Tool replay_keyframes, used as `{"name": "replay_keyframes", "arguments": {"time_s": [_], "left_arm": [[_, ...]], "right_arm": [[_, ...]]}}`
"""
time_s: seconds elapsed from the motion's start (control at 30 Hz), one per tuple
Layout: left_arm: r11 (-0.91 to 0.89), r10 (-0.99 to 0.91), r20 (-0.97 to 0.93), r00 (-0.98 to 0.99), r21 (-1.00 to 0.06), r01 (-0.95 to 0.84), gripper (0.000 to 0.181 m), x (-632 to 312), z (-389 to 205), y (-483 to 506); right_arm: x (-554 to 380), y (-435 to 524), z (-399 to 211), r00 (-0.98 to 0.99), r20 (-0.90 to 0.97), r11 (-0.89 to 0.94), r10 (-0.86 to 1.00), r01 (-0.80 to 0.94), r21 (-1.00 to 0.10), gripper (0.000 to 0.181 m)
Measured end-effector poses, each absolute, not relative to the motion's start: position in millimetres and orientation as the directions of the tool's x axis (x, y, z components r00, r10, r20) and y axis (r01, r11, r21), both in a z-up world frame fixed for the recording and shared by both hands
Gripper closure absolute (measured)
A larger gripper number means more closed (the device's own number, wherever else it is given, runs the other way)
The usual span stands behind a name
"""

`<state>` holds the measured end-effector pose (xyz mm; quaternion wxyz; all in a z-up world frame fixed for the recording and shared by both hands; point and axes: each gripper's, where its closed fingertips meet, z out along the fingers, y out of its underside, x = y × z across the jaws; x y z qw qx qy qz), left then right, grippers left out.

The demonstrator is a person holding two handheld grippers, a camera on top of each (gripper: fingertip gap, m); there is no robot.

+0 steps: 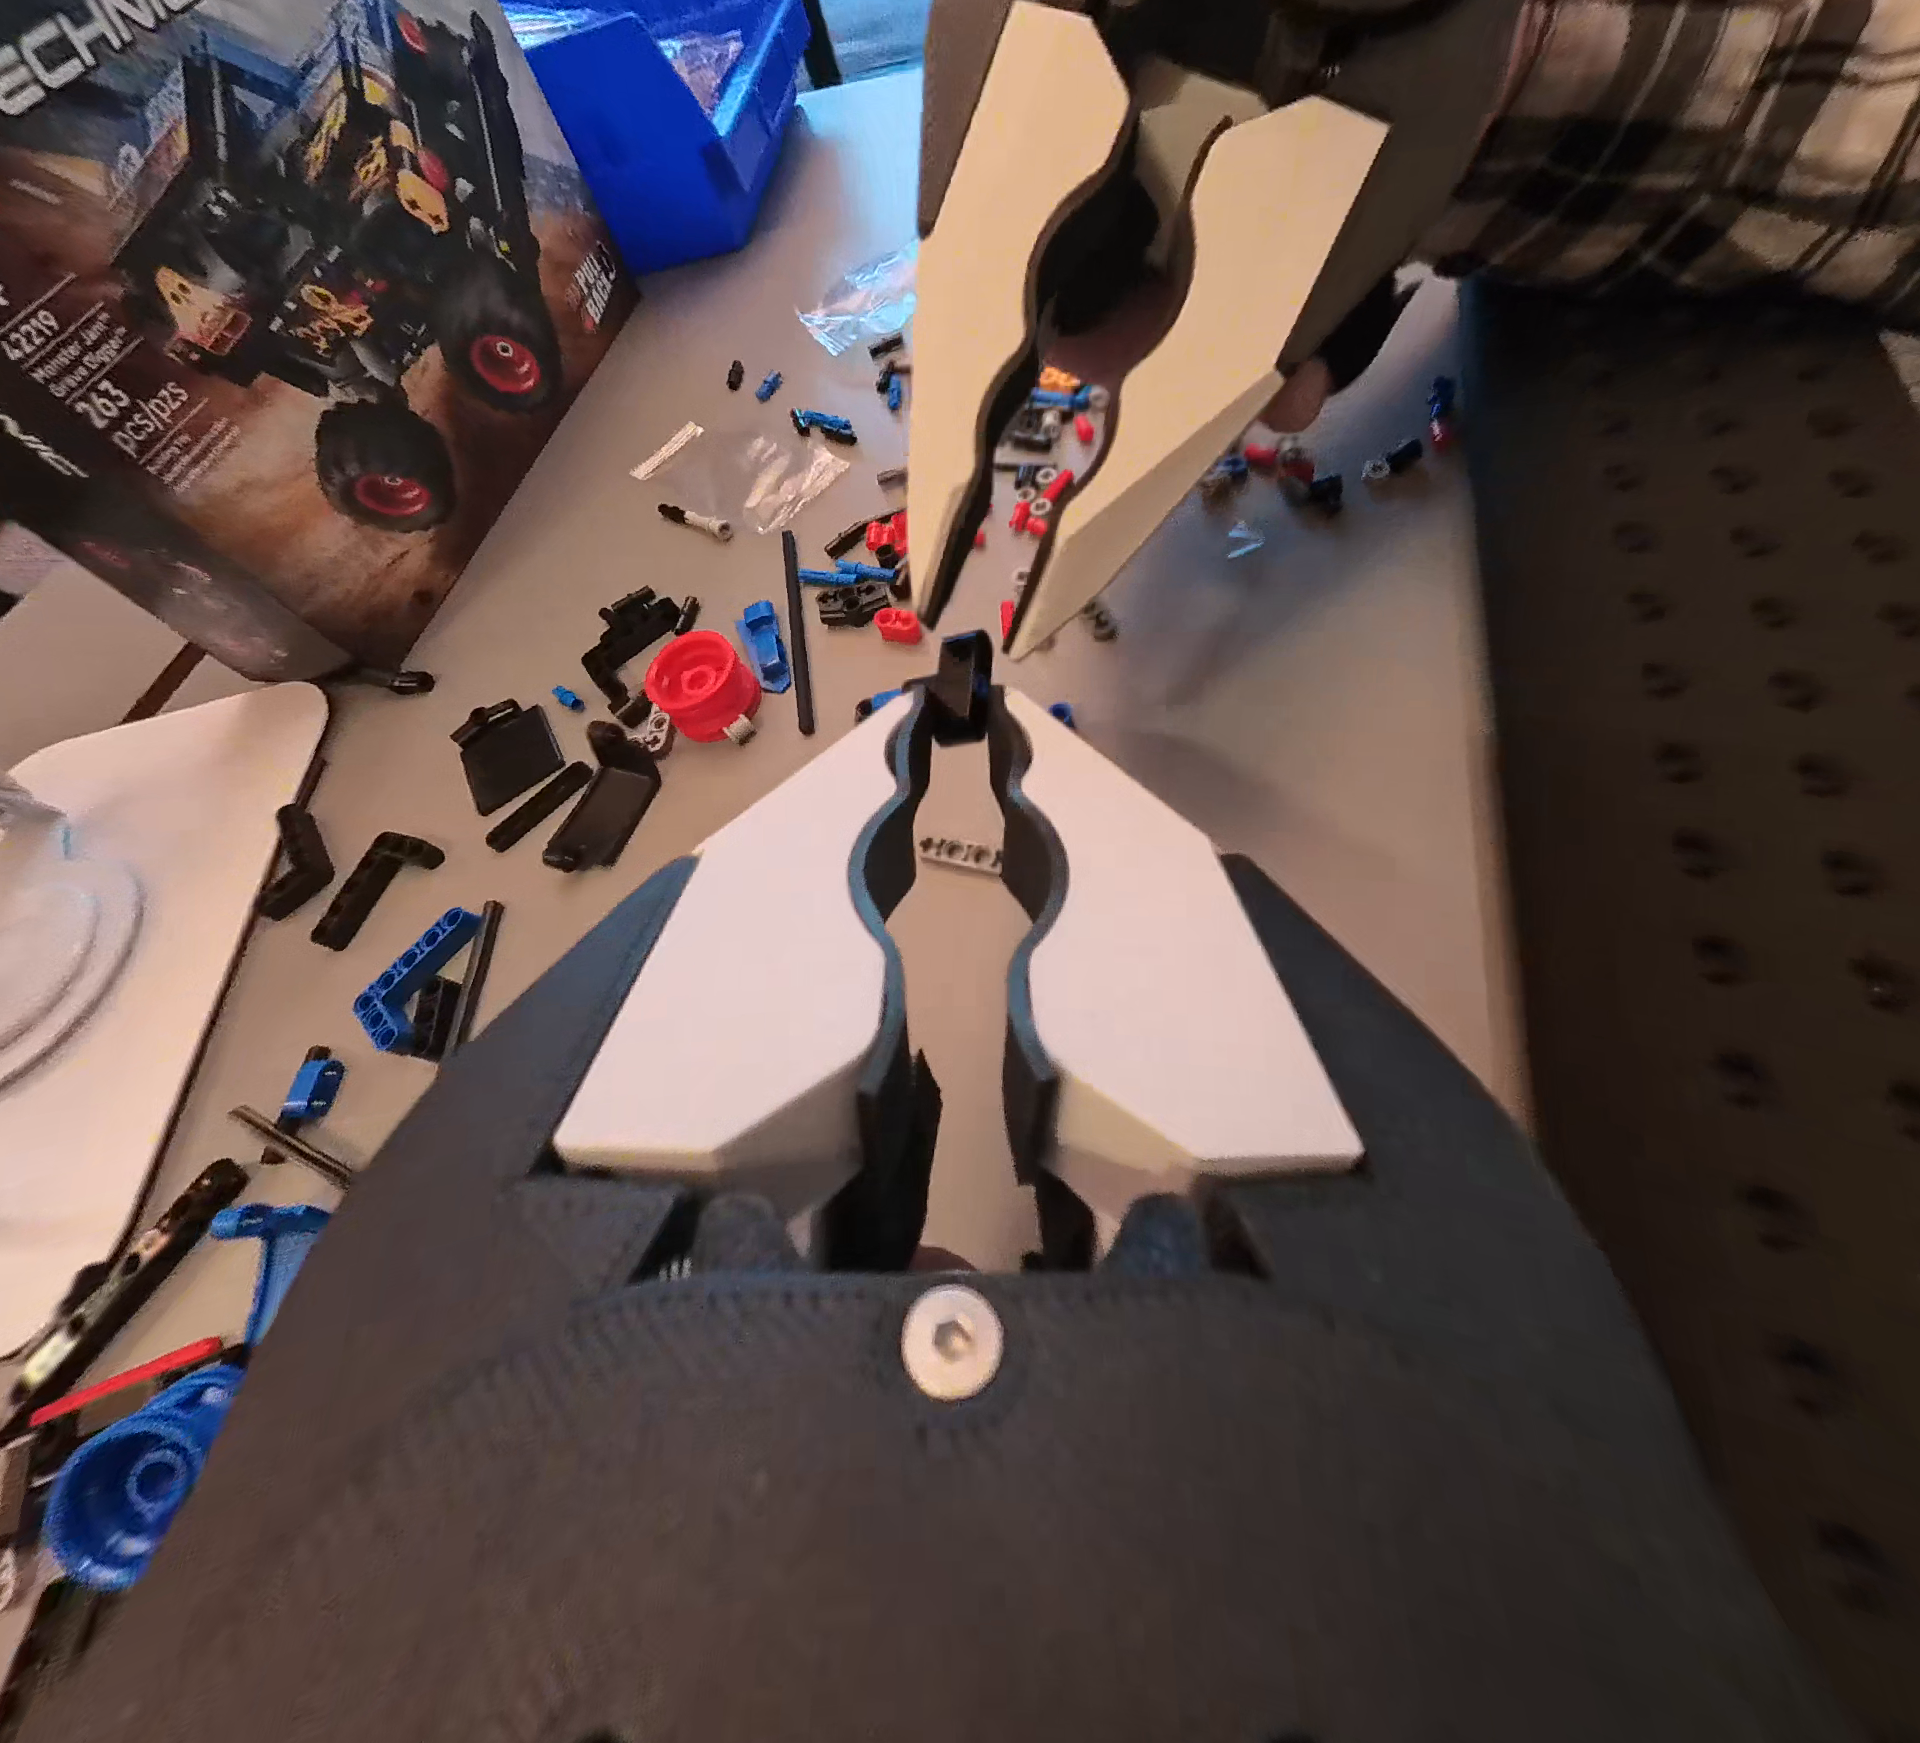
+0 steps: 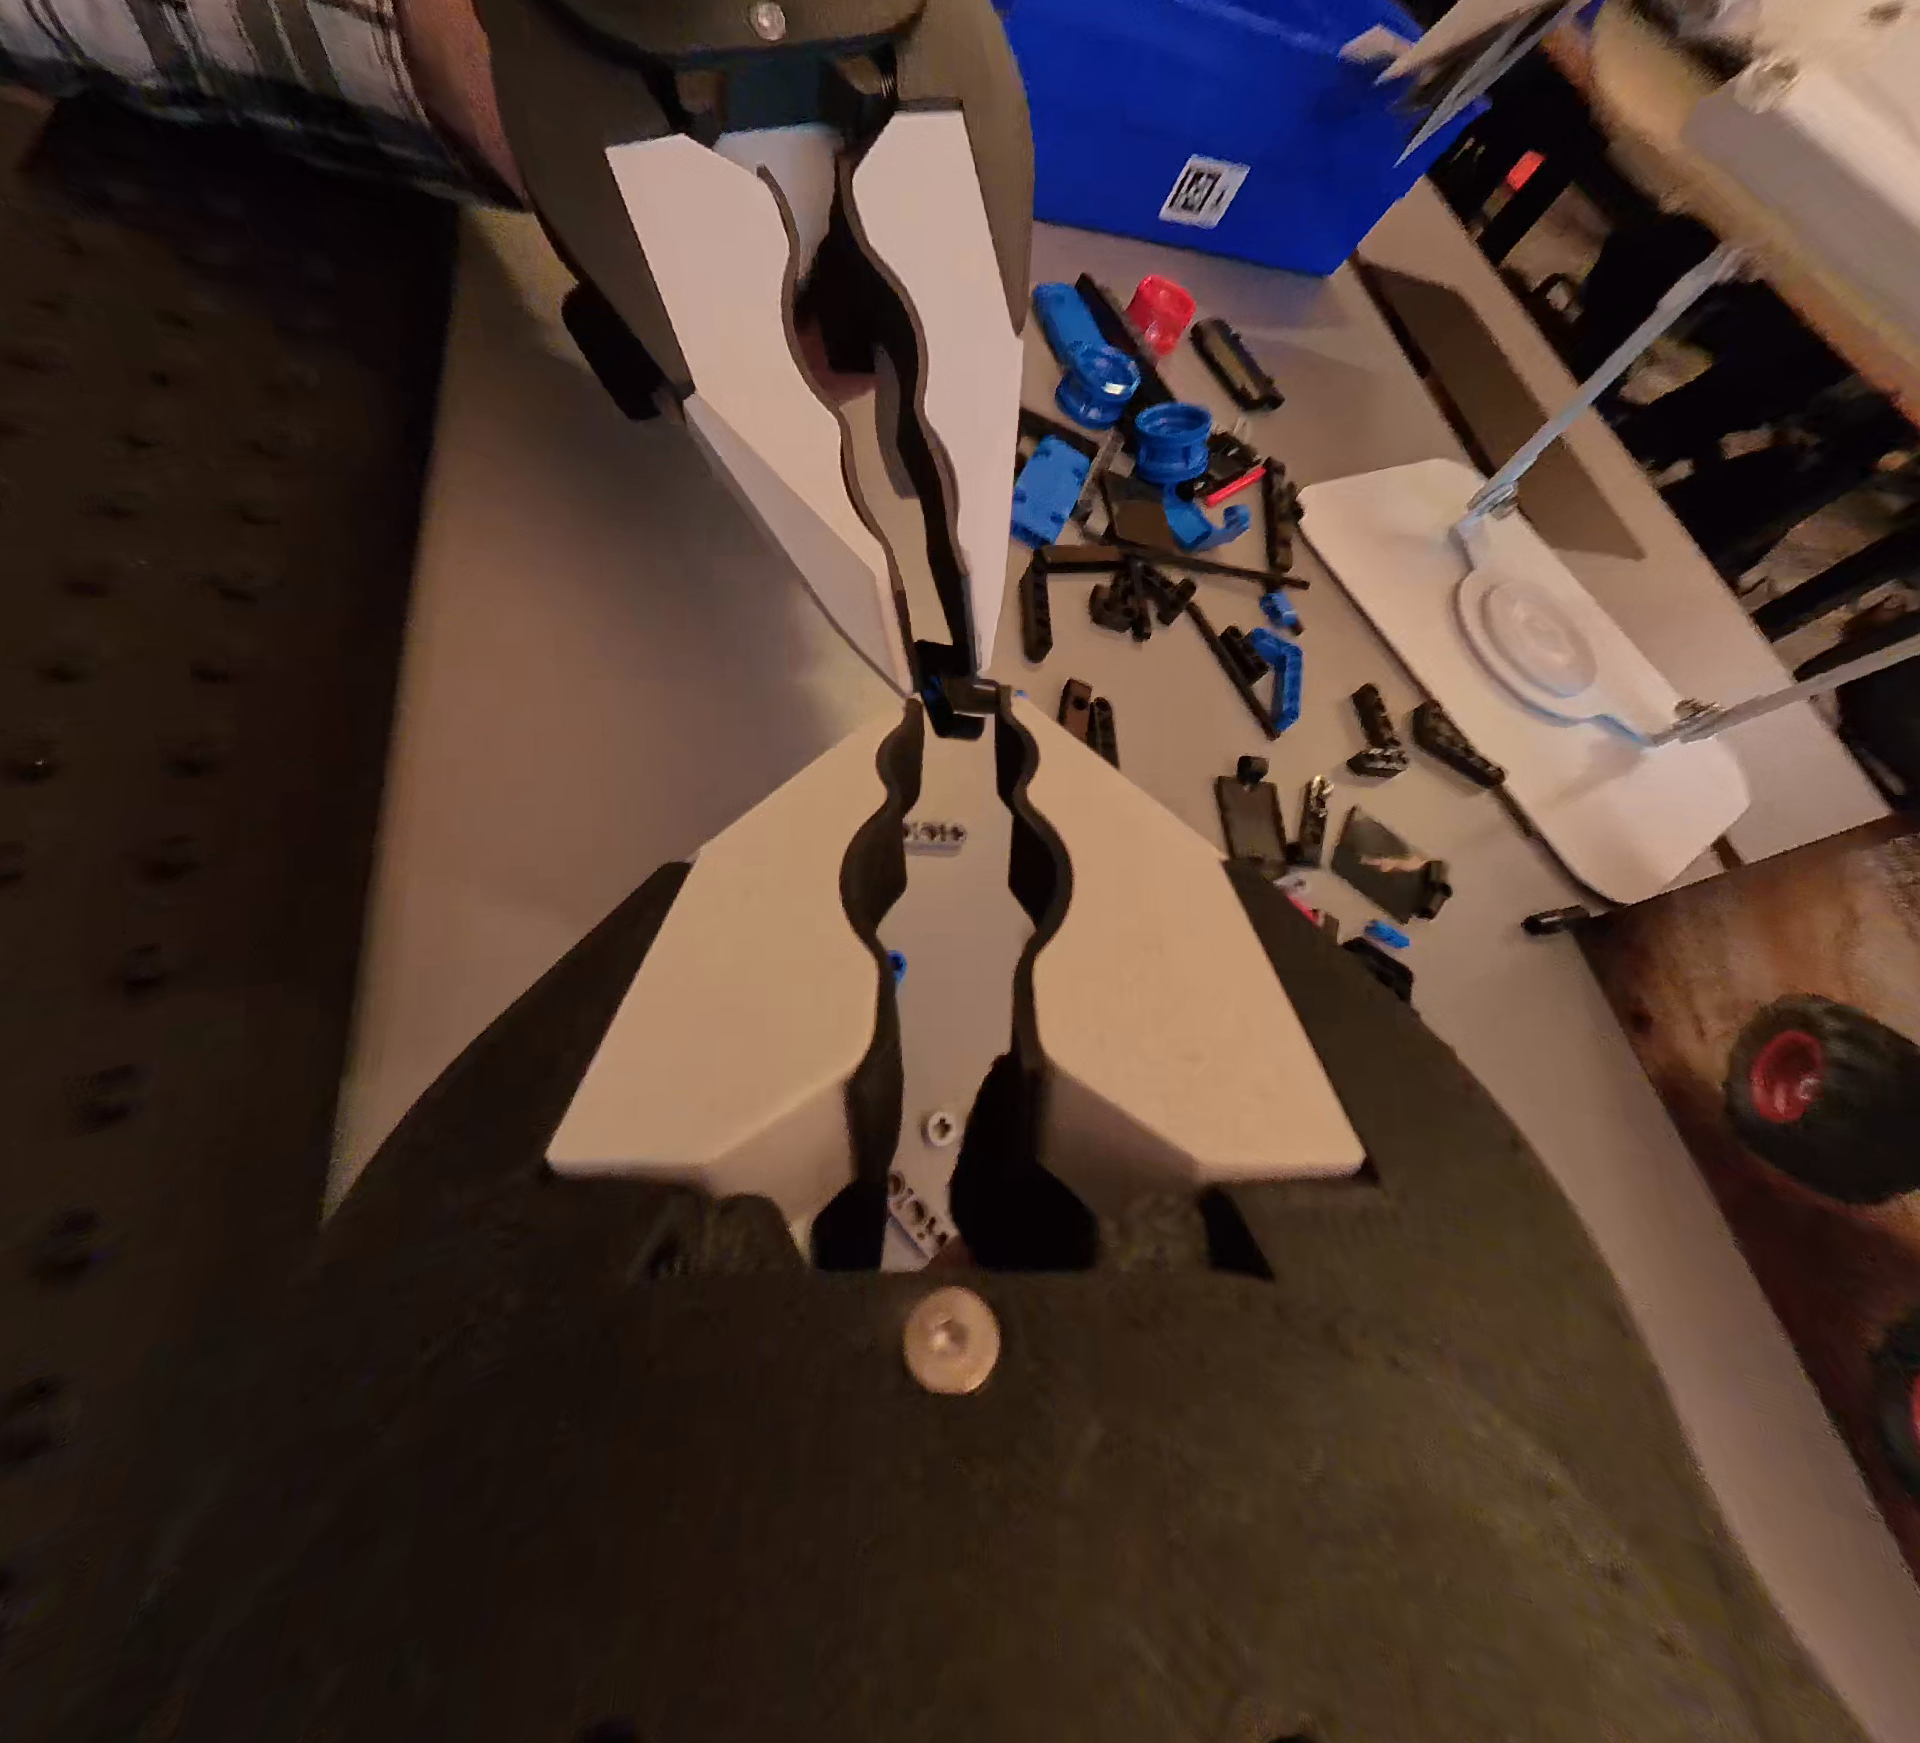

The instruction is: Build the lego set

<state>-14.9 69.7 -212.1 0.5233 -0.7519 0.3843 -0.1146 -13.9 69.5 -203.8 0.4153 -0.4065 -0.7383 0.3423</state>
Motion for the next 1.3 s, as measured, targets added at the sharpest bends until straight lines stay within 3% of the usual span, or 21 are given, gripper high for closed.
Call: {"name": "replay_keyframes", "arguments": {"time_s": [0.13,0.17,0.27,0.53,0.63,0.77,0.9,1.03,1.13,1.3], "left_arm": [[-0.250,-0.753,-0.029,0.657,-0.912,-0.326,0.174,-14.1,-201.2,61.2],[-0.266,-0.761,0.004,0.649,-0.914,-0.307,0.174,-15.6,-197.9,59.5],[-0.330,-0.795,0.109,0.597,-0.903,-0.275,0.174,-13.8,-198.1,49.7],[-0.362,-0.804,0.170,0.570,-0.900,-0.243,0.174,-13.1,-196.0,45.0],[-0.341,-0.804,0.161,0.573,-0.914,-0.221,0.172,-13.5,-190.7,47.0],[-0.177,-0.783,-0.087,0.616,-0.919,-0.354,0.162,-19.5,-186.9,54.4],[-0.121,-0.776,-0.148,0.614,-0.920,-0.373,0.176,-13.5,-183.3,55.7],[-0.165,-0.781,-0.075,0.620,-0.932,-0.321,0.176,-14.3,-183.4,56.5],[-0.243,-0.769,0.043,0.637,-0.943,-0.228,0.177,-17.7,-179.9,59.7],[-0.344,-0.773,0.200,0.603,-0.930,-0.132,0.177,-18.6,-181.3,56.9]], "right_arm": [[-15.8,54.0,-196.6,-0.357,0.395,0.495,0.847,0.252,-0.832,0.171],[-17.3,50.7,-195.9,-0.361,0.393,0.492,0.846,0.245,-0.835,0.163],[-19.7,48.6,-195.8,-0.361,0.411,0.509,0.837,0.241,-0.826,0.170],[-20.1,45.7,-196.1,-0.347,0.496,0.584,0.796,0.225,-0.780,0.175],[-19.7,46.3,-194.2,-0.357,0.384,0.483,0.851,0.248,-0.840,0.177],[-17.9,50.7,-184.7,-0.382,0.061,0.175,0.922,0.273,-0.946,0.177],[-16.0,52.2,-187.3,-0.396,-0.037,0.093,0.917,0.303,-0.948,0.177],[-17.9,54.6,-184.2,-0.370,0.026,0.135,0.928,0.270,-0.953,0.176],[-19.0,56.1,-174.3,-0.313,0.241,0.307,0.919,0.185,-0.934,0.169],[-19.2,54.0,-179.9,-0.265,0.481,0.532,0.836,0.175,-0.828,0.172]]}}
